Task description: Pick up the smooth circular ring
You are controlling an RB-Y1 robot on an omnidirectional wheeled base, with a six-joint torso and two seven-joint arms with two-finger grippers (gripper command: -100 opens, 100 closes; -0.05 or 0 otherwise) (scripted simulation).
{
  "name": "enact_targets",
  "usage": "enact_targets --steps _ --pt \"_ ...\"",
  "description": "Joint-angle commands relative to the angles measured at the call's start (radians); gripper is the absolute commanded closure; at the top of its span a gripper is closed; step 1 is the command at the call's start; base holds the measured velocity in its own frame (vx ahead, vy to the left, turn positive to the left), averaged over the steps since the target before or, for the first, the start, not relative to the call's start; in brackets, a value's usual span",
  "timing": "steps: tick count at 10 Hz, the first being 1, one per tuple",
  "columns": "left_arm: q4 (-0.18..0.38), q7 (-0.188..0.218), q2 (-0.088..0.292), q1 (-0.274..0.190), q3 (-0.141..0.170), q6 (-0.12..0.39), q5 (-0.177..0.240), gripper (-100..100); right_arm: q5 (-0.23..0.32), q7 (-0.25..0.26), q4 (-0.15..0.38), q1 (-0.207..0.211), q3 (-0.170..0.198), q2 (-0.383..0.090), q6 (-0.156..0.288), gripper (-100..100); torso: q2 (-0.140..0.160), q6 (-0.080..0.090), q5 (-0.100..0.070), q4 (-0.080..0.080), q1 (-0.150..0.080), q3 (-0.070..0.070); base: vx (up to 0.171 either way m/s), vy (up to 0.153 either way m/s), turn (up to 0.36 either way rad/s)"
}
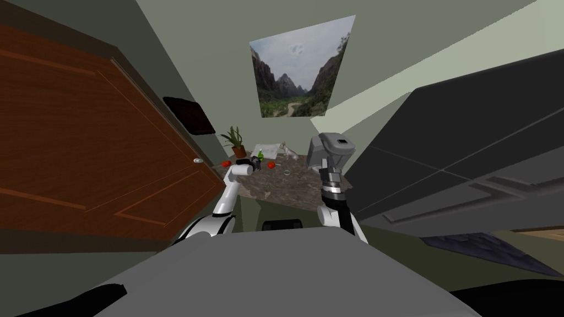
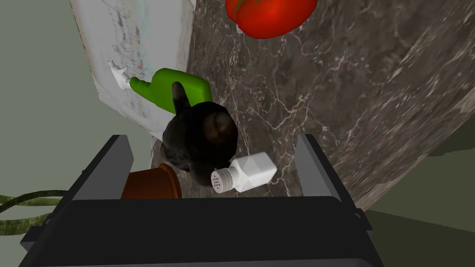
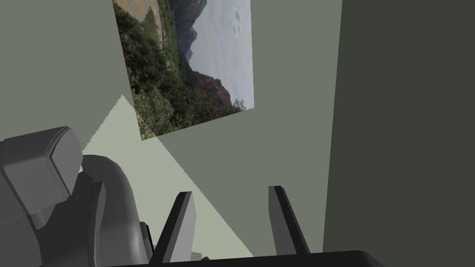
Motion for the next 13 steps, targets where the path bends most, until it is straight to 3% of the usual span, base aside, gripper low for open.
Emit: enact_targets --steps 1,3,6,8,9,10,13 --pt "0.050 0.032 -0.004 -0.050 -0.009 0.050 0.004 -100 0.000 0.000 0.000 0.000 0.000 0.000 0.000 0 0.000 0.000 0.000 0.000 0.000 0.000 0.046 -0.055 0.055" --pt "0.053 0.032 -0.004 -0.050 -0.009 0.083 0.004 -100 0.000 0.000 0.000 0.000 0.000 0.000 0.000 0 -0.001 0.000 0.000 0.000 -0.001 -0.001 0.034 -0.040 0.014" --pt "0.141 0.086 -0.014 -0.129 -0.027 0.172 0.012 -100 0.000 0.000 0.000 0.000 0.000 0.000 0.000 0 0.000 0.000 0.000 0.000 0.000 0.000 0.042 -0.043 0.035" --pt "0.141 0.086 -0.014 -0.129 -0.027 0.203 0.012 -100 0.000 0.000 0.000 0.000 0.000 0.000 0.000 0 -0.001 0.000 0.000 0.000 -0.001 -0.001 0.039 -0.046 0.013" --pt "0.185 0.114 -0.020 -0.166 -0.036 0.241 0.014 -100 0.000 0.000 0.000 0.000 0.000 0.000 0.000 0 0.000 0.000 0.000 0.000 0.000 0.000 0.036 -0.048 0.030" --pt "0.185 0.114 -0.020 -0.166 -0.036 0.260 0.014 -100 0.000 0.000 0.000 0.000 0.000 0.000 0.000 0 0.000 0.000 0.000 0.000 -0.001 0.000 0.039 -0.049 0.022" --pt "0.270 0.167 -0.038 -0.233 -0.053 0.345 0.019 -100 0.000 0.000 0.000 0.000 0.000 0.000 0.000 0 0.000 0.000 0.000 0.000 -0.001 0.000 0.044 -0.058 0.022"
